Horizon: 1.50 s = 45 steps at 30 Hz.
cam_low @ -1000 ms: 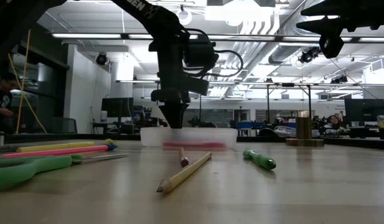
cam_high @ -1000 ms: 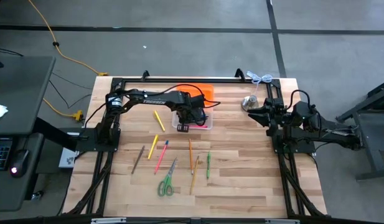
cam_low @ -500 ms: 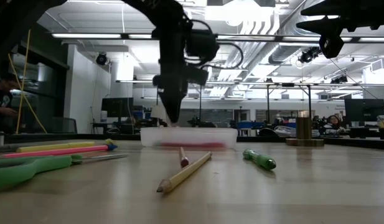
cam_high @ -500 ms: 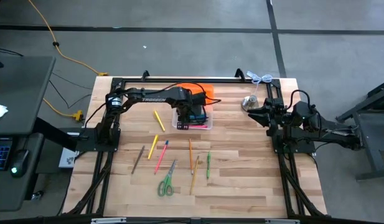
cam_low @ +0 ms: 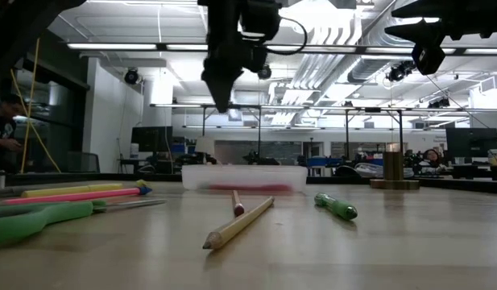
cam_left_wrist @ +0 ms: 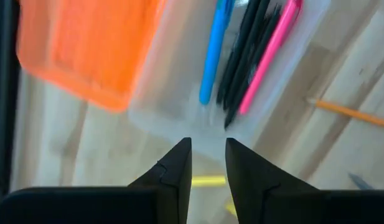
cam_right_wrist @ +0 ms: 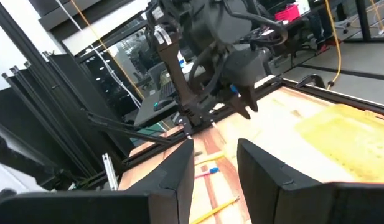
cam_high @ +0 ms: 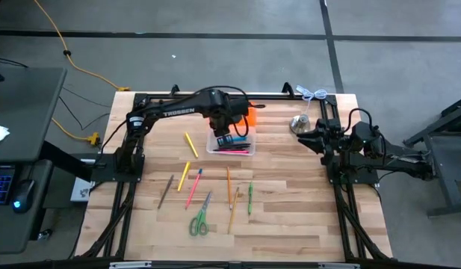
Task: Pick & place school supplies into a supply box
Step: Put the yellow pen into the transparent supply box
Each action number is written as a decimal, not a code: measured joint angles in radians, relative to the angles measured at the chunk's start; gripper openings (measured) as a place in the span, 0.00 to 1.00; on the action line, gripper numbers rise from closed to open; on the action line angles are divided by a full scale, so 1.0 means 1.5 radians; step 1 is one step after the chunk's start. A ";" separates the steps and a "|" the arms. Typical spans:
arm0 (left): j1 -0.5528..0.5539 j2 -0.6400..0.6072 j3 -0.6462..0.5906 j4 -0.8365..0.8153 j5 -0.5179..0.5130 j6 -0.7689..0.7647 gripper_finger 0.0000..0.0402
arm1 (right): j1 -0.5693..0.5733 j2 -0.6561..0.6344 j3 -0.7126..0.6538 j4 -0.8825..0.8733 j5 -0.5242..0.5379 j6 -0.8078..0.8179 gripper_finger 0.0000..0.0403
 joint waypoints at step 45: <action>-0.005 -0.369 -0.540 0.251 0.043 -0.537 0.27 | 0.000 -0.047 0.000 -0.177 0.034 -0.096 0.24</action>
